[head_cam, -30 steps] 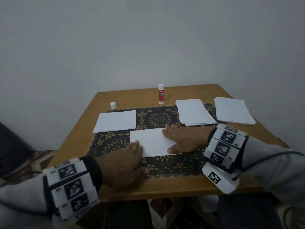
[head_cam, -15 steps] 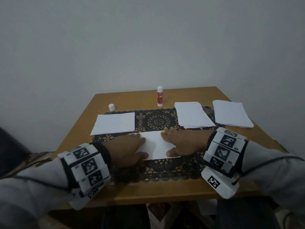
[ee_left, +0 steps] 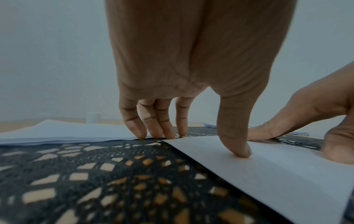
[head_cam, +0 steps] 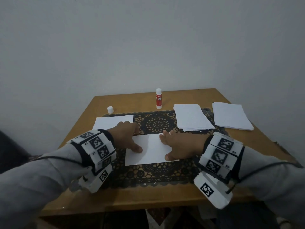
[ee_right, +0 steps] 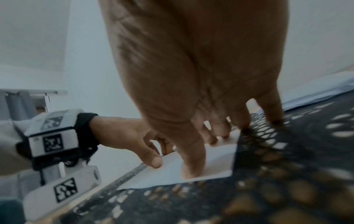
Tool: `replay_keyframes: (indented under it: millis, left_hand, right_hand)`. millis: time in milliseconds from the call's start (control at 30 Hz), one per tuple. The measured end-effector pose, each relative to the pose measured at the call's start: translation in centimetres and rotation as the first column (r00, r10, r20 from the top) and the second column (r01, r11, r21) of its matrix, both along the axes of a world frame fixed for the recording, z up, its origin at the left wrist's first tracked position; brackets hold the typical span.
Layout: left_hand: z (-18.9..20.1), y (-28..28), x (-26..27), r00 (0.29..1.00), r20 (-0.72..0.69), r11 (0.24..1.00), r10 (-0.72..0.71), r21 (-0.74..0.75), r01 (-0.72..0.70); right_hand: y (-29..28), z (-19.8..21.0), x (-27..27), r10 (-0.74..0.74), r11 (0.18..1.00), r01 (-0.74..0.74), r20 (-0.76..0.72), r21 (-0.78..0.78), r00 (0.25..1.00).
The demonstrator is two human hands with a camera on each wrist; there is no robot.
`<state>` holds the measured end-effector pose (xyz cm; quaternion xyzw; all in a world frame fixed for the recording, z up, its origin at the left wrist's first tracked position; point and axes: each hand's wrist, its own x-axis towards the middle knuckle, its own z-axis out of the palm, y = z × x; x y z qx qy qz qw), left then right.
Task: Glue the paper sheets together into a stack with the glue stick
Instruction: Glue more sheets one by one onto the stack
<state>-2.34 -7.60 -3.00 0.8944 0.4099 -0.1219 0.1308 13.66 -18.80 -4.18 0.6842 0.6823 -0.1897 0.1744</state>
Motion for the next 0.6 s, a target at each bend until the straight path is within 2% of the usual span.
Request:
replay_keyframes:
  millis: [200,367,500,600]
  left_hand:
    - [-0.5,0.8,0.2,0.999,0.036,0.998,0.019,-0.06,-0.017]
    - [-1.2,1.1,0.7,0.996,0.092,0.999,-0.008,-0.041,0.012]
    - [-1.4,1.3,0.9,0.965,0.259,0.996,0.046,-0.085,-0.025]
    - [-1.0,1.5,0.3,0.878,0.464,0.988,0.116,-0.141,-0.056]
  right_hand:
    - [0.7,1.2,-1.4,-0.008,0.999,0.011,0.065,-0.034,0.998]
    - [0.4,0.7,-0.8,0.019,1.0,-0.018,0.072,-0.014,0.997]
    - [-0.2,0.9,-0.4,0.028,0.999,-0.029,0.025,0.018,0.999]
    - [-0.5,1.0,-0.2,-0.003,0.991,0.01,-0.05,0.132,0.999]
